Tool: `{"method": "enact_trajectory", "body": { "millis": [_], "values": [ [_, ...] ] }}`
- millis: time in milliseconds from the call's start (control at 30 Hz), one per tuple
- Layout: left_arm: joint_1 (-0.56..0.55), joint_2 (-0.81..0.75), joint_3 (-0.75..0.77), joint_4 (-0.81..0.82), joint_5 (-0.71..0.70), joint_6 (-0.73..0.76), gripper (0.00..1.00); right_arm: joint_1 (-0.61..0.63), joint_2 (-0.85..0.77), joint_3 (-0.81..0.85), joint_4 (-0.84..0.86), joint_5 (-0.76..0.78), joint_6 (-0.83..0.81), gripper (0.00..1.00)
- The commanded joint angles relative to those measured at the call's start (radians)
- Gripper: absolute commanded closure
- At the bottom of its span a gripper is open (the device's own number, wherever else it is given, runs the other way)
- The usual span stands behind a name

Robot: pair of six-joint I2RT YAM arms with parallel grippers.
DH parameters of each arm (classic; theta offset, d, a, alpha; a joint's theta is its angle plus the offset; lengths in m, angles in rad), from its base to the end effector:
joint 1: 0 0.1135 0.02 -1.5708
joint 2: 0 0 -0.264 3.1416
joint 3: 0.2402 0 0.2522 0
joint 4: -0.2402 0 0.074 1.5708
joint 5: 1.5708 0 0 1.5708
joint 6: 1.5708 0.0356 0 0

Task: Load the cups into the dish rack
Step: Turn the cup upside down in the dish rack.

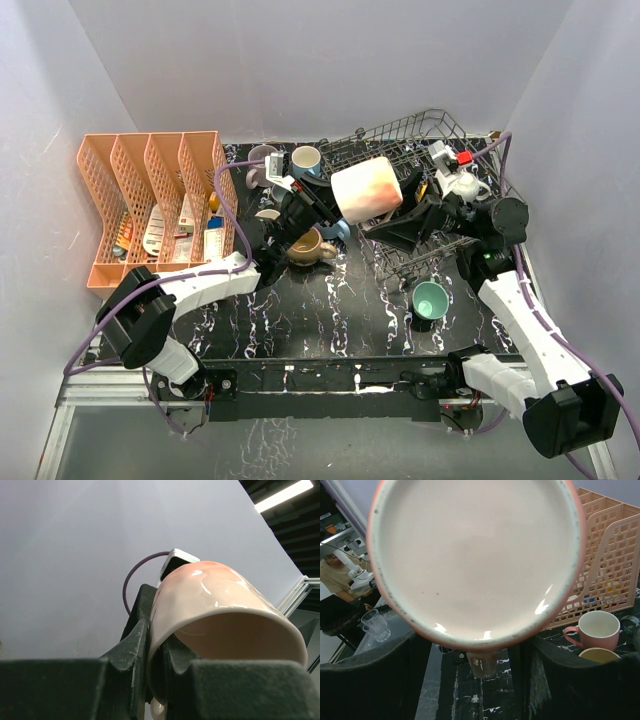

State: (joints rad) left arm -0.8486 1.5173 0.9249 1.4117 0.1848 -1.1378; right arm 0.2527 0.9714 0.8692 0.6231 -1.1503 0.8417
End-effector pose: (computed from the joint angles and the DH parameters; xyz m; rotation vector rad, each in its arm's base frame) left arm 0.2046 -0.2422 0.3698 0.0789 0.9134 -1.9406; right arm 0.1833 0.0809 0.4102 -0.8018 1.3162 1.4909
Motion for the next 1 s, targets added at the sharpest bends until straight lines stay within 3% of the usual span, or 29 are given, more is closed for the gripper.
{"method": "enact_trajectory", "body": {
  "millis": [0,300,400,633,767,967],
  "values": [
    [-0.007,-0.014,0.075,0.141,-0.018,-0.007,1.0,0.017,0.007,0.004,0.013,0.043,0.007,0.39],
    [-0.009,0.008,0.079,0.137,-0.022,-0.004,1.0,0.039,0.032,0.019,0.001,0.047,0.007,0.49],
    [-0.008,0.013,0.077,0.139,-0.025,-0.003,1.0,0.042,0.036,0.024,0.01,0.046,0.007,0.58],
    [-0.009,0.027,0.075,0.158,-0.021,-0.01,1.0,0.041,0.04,0.018,0.018,0.041,0.009,0.91],
    [-0.009,0.014,0.052,0.168,-0.035,-0.01,0.99,0.041,0.044,0.008,0.057,-0.002,0.026,0.92],
    [-0.009,-0.046,-0.004,0.108,-0.078,-0.007,0.59,0.031,0.045,0.006,0.075,-0.012,0.047,0.92]
  ]
}}
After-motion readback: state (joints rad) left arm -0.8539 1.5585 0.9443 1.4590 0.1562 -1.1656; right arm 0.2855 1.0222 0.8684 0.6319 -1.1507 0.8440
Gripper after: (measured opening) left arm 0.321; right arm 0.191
